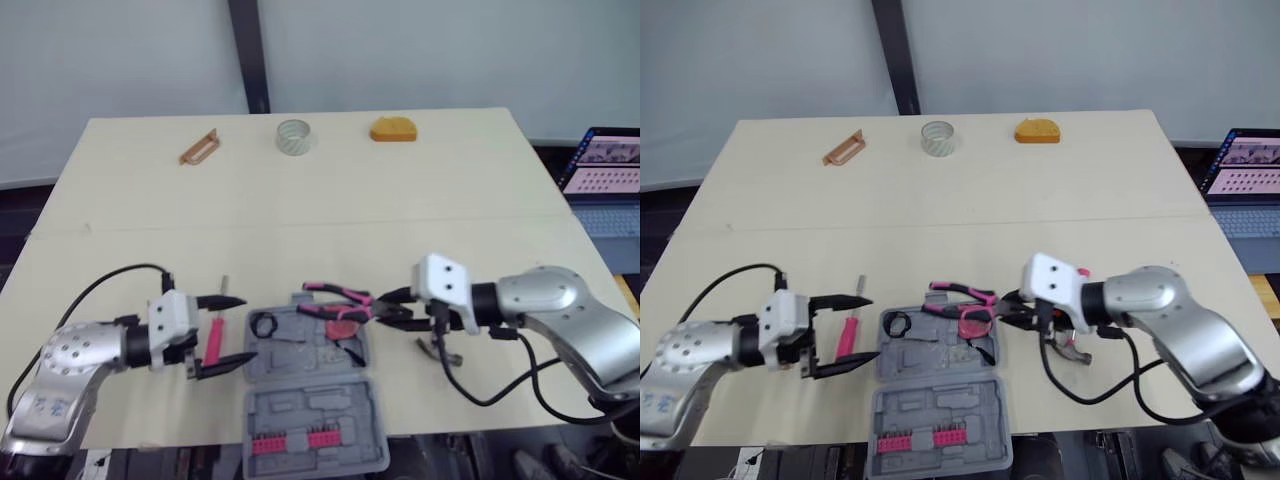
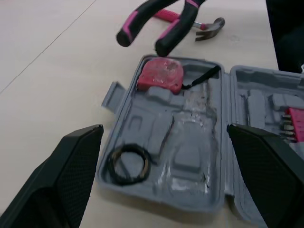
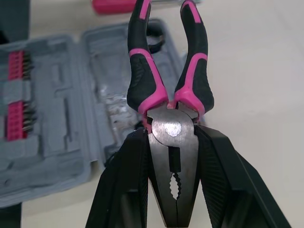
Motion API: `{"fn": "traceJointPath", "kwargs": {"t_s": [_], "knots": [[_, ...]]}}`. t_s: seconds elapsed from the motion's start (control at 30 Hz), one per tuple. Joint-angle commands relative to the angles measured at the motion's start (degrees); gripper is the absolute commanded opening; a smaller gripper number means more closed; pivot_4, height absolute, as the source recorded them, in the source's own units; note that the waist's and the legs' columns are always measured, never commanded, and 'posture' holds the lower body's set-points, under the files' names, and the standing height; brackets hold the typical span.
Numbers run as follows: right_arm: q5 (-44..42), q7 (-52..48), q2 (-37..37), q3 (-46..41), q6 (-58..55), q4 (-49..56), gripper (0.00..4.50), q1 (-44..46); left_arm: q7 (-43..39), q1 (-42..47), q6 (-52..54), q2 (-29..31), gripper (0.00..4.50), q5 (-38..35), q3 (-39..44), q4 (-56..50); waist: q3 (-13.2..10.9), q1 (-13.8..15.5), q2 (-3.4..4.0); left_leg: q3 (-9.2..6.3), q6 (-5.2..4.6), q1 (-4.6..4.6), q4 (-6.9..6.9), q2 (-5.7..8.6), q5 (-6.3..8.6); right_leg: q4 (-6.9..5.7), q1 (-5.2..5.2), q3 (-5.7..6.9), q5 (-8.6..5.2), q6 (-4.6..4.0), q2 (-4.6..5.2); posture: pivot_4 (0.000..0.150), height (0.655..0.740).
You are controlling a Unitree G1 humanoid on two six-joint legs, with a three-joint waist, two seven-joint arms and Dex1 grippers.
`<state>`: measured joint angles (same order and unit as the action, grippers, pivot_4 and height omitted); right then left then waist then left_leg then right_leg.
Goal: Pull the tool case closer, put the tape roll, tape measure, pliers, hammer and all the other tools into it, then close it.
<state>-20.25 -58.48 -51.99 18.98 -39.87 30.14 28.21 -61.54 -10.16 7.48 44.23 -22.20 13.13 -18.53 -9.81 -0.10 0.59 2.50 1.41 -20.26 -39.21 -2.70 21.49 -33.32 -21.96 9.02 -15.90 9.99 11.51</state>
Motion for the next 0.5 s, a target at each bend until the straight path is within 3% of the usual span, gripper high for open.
{"fn": "traceJointPath", "kwargs": {"t_s": [0.03, 0.17, 0.5], "knots": [[2.5, -1.3, 2.7, 5.7, -2.9, 1.4, 0.96, 5.5, 0.0, -4.0, -2.9, -0.2, 4.50, 0.0, 2.9, -1.2, 0.0, 0.0, -0.06, -0.01, 0.00, -0.01, 0.00, 0.00, 0.00, 0.00, 0.00, 0.01, 0.00, 0.00, 0.00, 0.150, 0.7400], [8.7, -1.2, 6.5, 15.6, -6.9, -0.8, 0.96, 12.4, 0.7, -9.0, -4.8, -1.0, 4.50, -0.1, 4.3, -2.9, 0.0, 0.0, -0.07, 0.01, 0.01, -0.06, 0.00, 0.00, 0.00, -0.10, -0.15, -0.01, 0.00, 0.00, 0.00, 0.150, 0.7400], [13.4, -0.9, 14.1, 22.8, -10.7, -4.0, 0.96, 18.1, 3.0, -9.8, -6.4, -1.6, 4.50, -0.1, 4.6, -2.9, 0.0, -0.2, -0.11, 0.18, 0.02, -0.18, 0.01, 0.00, -0.01, -0.26, -0.46, -0.05, 0.00, -0.02, 0.01, 0.150, 0.7400]]}}
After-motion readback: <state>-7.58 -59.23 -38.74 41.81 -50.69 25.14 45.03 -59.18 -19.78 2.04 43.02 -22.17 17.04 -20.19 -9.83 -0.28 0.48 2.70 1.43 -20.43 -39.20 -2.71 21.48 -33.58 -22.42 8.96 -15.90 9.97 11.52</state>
